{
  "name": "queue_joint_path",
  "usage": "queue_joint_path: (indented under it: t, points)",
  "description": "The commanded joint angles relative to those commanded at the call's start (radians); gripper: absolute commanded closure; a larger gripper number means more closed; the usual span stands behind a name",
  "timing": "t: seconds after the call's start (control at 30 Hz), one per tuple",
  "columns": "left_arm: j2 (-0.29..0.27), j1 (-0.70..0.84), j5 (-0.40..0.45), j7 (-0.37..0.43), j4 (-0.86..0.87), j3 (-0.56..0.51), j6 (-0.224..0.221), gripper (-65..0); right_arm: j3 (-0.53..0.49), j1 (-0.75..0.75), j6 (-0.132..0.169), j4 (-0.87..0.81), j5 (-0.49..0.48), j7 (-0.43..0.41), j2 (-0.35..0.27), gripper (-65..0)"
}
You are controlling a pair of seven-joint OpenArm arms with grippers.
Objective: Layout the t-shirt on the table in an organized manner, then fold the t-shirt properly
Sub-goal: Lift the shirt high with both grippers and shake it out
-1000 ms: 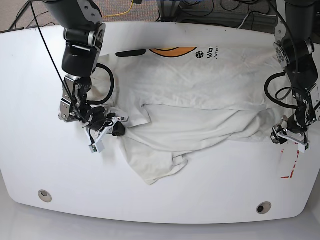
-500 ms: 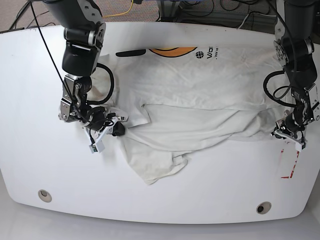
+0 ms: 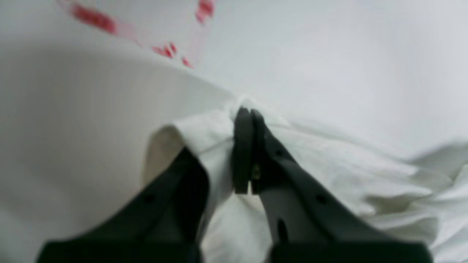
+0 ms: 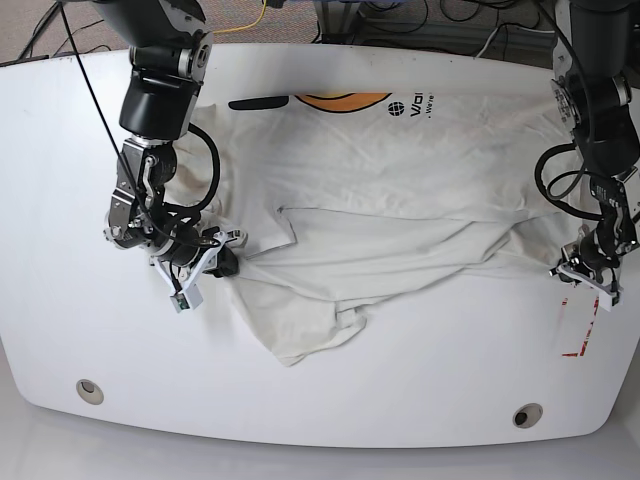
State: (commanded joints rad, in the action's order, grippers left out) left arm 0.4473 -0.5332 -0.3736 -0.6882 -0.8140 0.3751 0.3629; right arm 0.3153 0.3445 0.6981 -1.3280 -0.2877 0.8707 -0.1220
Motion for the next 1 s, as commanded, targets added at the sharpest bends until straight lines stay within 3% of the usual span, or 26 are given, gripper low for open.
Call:
queue_joint_path:
  t: [0.33,0.57,0.7,1.0]
  points:
    - [-0.008,0.014,-0.009,-0.206,-0.315,0.118,0.002,-0.7,0.003,0.040,0.000,-0.180,0.000,0.092,-0.044,0.0]
    - [-0.006,0.000,-0.166,-0.305,-0.509,0.158,0.000,-0.7,0.003,0.140,0.000,-0.190,-0.002,0.144,-0.095,0.0]
    - [-0.006,-0.060,-0.250,-0.368,-0.615,0.180,-0.003,-0.6,0.000,0.233,0.000,-0.190,-0.002,0.152,-0.118,0.0]
    - [-0.005,-0.308,-0.258,-0.460,-0.718,0.181,0.002,-0.7,-0.003,0.506,0.000,-0.190,-0.002,0.255,-0.178,0.0]
